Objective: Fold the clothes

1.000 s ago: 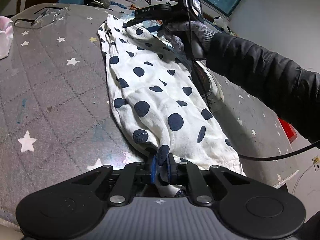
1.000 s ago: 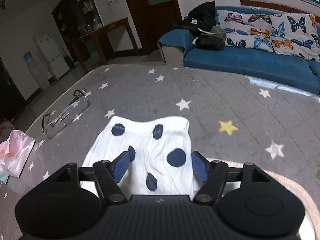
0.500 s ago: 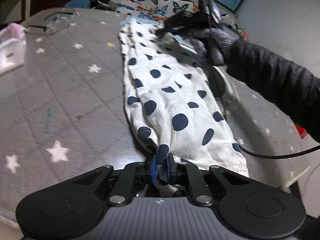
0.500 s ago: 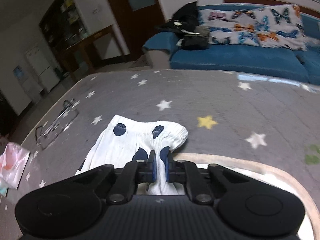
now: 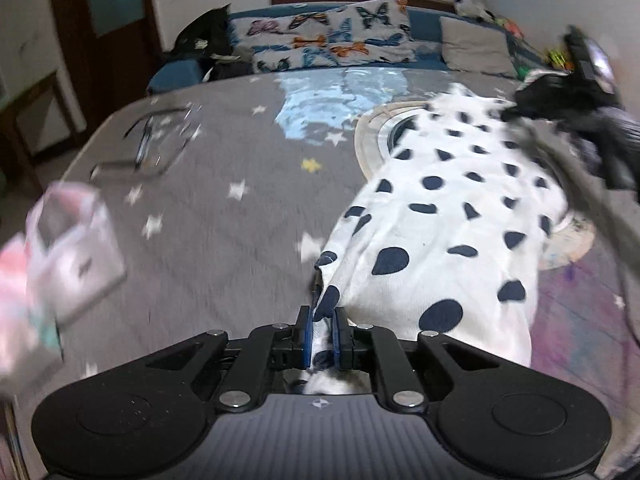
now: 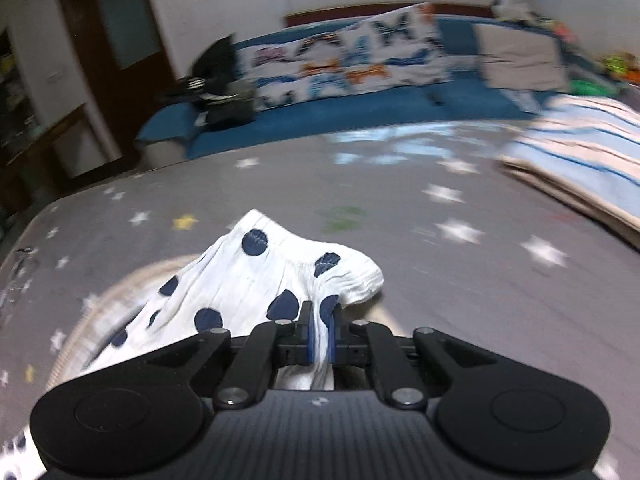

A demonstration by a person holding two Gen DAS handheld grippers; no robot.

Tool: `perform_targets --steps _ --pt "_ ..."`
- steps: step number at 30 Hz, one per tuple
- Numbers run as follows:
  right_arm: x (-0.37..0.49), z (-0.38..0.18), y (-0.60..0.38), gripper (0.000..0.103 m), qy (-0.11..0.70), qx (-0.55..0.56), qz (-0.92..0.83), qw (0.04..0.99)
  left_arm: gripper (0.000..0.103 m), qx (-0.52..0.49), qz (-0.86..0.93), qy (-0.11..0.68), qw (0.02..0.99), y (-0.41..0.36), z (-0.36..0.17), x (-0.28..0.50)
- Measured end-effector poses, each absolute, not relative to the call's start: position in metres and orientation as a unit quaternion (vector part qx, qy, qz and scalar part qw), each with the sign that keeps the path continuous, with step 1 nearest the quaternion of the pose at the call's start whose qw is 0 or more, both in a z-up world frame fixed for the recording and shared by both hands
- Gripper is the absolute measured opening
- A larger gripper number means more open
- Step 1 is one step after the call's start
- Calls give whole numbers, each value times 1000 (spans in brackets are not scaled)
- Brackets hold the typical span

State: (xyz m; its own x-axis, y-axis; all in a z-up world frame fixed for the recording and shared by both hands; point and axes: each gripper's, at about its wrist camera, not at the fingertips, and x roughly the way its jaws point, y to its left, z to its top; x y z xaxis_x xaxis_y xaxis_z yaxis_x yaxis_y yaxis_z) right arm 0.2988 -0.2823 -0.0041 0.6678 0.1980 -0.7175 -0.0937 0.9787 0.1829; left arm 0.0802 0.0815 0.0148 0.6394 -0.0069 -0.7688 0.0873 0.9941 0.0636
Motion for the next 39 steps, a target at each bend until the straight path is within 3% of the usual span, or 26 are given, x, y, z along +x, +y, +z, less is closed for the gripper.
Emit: perform_targets --steps 9,10,12,21,24,26,29,31,35,39 --pt "184 -11 -387 7 381 181 -12 907 10 118 -53 391 912 72 18 144" --pt "172 -12 -396 9 380 188 -13 906 10 119 -52 388 913 72 16 151" --pt "151 -11 -408 22 372 190 -15 909 10 113 -54 387 913 73 13 164" --pt "153 22 -431 32 339 110 -10 934 14 67 -27 367 927 89 27 160" --pt "173 20 -425 43 346 88 31 933 28 37 -22 362 931 96 36 141" --pt "188 13 -418 43 360 79 62 928 40 19 -18 363 931 99 38 129" --pt "202 1 -409 43 378 84 90 918 44 -8 -8 372 928 104 35 114" --pt "206 -5 -405 36 379 80 97 917 46 -26 -1 379 925 107 31 106" --pt "194 -1 -394 8 345 44 88 934 46 -62 13 392 918 113 23 91" --pt "171 14 -377 5 292 -5 104 951 46 -74 22 395 915 116 17 91"
